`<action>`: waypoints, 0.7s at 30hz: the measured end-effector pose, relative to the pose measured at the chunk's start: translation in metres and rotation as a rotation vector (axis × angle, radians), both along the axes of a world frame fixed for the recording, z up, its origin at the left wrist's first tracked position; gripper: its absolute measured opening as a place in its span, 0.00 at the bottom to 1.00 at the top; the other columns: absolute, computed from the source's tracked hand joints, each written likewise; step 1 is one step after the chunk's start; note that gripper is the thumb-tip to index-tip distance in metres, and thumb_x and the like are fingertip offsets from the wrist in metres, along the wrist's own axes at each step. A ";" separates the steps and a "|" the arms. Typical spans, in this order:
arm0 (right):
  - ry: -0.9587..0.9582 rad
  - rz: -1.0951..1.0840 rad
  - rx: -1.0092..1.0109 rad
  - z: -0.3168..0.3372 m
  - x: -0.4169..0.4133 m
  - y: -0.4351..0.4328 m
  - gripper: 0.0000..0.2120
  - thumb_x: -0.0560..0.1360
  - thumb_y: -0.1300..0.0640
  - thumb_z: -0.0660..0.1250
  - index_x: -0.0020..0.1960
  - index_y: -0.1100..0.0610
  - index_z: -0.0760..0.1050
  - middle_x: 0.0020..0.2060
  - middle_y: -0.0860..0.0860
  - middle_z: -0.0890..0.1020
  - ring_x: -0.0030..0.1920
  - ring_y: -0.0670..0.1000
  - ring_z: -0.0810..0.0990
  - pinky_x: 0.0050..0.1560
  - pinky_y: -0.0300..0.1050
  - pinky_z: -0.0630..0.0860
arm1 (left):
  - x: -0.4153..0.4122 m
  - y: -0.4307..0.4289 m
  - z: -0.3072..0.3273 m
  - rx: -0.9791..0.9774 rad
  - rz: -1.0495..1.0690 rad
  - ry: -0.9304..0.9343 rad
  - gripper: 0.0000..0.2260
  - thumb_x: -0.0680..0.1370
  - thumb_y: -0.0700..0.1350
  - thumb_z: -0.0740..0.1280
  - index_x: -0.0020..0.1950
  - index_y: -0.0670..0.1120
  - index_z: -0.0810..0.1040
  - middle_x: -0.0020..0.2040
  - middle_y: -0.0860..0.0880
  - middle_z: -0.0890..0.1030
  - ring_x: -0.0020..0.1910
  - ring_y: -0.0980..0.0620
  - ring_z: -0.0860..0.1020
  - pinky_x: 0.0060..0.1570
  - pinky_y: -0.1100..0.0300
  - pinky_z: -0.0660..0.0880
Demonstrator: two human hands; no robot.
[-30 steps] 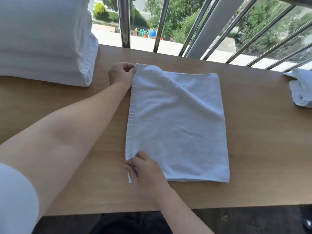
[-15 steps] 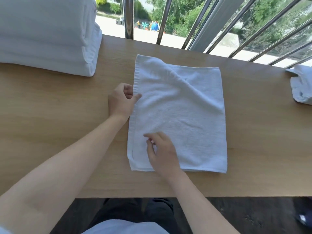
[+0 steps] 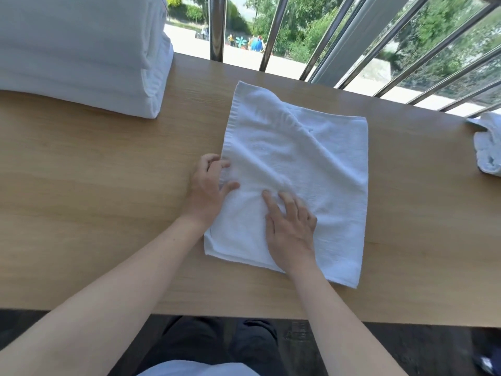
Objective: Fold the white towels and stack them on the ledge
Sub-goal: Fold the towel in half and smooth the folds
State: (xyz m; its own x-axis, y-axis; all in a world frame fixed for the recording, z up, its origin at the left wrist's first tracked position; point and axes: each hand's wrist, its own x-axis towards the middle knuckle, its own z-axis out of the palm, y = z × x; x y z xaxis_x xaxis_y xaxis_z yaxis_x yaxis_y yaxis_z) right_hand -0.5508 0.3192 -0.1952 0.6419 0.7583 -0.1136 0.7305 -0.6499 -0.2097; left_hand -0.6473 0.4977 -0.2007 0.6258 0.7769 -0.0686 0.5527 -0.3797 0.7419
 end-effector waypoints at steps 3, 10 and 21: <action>0.040 -0.116 -0.123 0.000 -0.008 0.012 0.25 0.83 0.46 0.51 0.79 0.38 0.53 0.76 0.47 0.58 0.75 0.52 0.54 0.66 0.56 0.58 | 0.018 0.004 0.011 0.203 -0.007 0.092 0.18 0.72 0.47 0.77 0.60 0.41 0.81 0.64 0.41 0.75 0.62 0.39 0.73 0.60 0.49 0.70; 0.221 -0.250 -0.005 0.014 0.003 0.041 0.22 0.83 0.53 0.54 0.77 0.45 0.63 0.69 0.52 0.66 0.65 0.57 0.65 0.63 0.50 0.62 | 0.004 -0.068 0.003 0.139 -0.155 0.173 0.21 0.80 0.47 0.67 0.72 0.43 0.73 0.68 0.43 0.73 0.64 0.40 0.73 0.63 0.47 0.69; 0.086 -0.106 -0.047 0.015 0.033 -0.008 0.21 0.81 0.57 0.59 0.73 0.48 0.70 0.69 0.52 0.71 0.68 0.56 0.68 0.68 0.50 0.61 | 0.024 -0.034 0.001 0.340 -0.168 0.240 0.24 0.76 0.30 0.63 0.72 0.43 0.73 0.77 0.39 0.64 0.77 0.34 0.57 0.74 0.38 0.58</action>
